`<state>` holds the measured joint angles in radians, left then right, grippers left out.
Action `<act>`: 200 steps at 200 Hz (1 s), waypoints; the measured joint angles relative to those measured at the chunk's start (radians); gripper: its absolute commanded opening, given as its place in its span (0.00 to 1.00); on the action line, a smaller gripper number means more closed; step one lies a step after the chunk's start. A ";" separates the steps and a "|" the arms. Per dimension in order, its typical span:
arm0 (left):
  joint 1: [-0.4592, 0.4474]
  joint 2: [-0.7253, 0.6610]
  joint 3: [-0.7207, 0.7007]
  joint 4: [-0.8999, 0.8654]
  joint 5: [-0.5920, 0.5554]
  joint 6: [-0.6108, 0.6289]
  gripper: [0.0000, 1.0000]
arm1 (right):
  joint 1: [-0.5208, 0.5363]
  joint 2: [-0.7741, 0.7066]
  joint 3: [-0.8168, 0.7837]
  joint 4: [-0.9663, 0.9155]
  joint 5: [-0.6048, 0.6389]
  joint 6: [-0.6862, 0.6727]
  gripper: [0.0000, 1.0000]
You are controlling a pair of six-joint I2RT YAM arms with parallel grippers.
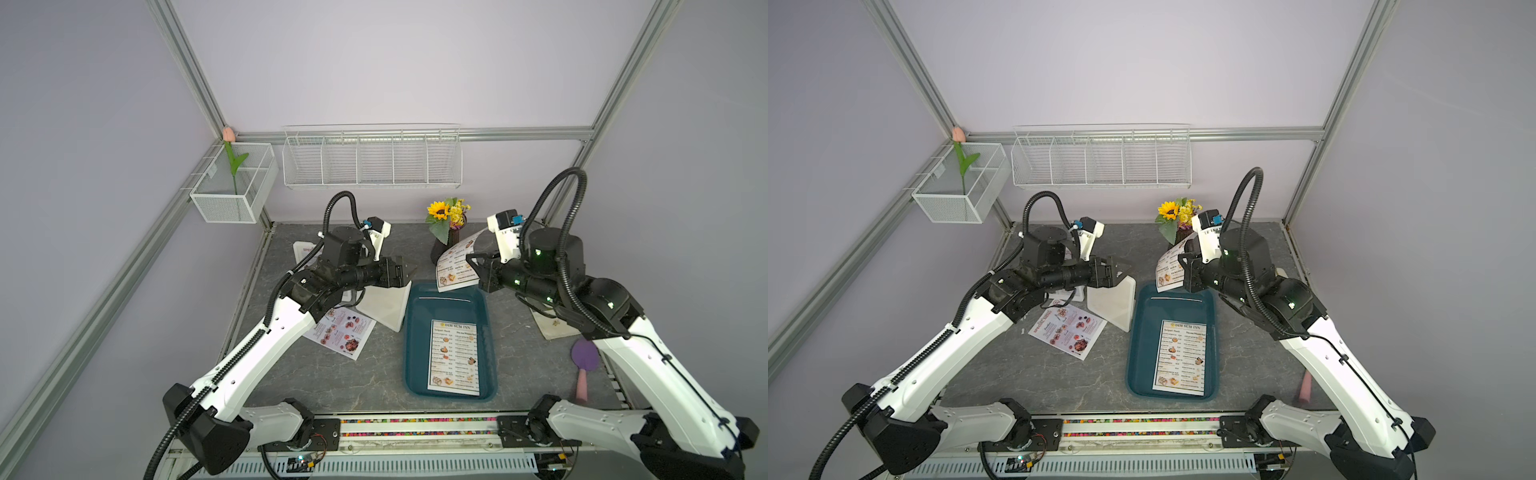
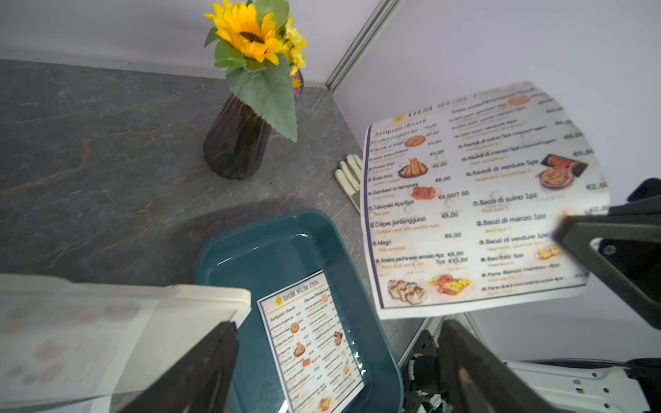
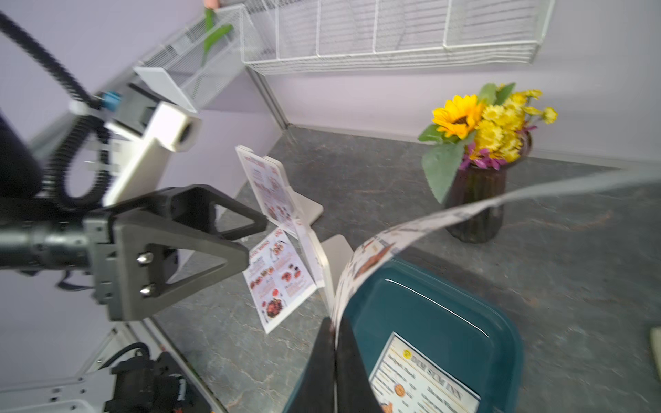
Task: Replace the menus in the menu holders
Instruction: Pick up the menu from the storage box.
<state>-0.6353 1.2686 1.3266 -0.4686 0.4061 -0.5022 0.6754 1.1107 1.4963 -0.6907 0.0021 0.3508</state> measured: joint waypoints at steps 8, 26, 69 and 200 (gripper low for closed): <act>0.014 0.002 0.000 0.030 0.023 -0.016 0.99 | -0.010 -0.001 0.000 0.027 -0.047 0.001 0.07; 0.037 0.010 0.000 0.096 0.068 -0.054 0.99 | -0.024 -0.001 0.000 0.073 -0.128 0.006 0.06; 0.055 0.053 -0.001 0.186 0.178 -0.157 0.99 | -0.044 -0.003 -0.019 0.174 -0.279 0.029 0.07; 0.101 0.068 -0.087 0.310 0.346 -0.369 0.99 | -0.052 0.119 -0.062 0.360 -0.495 0.098 0.07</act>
<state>-0.5346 1.3361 1.2396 -0.1589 0.7517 -0.8707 0.6231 1.2297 1.4342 -0.3305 -0.4931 0.4492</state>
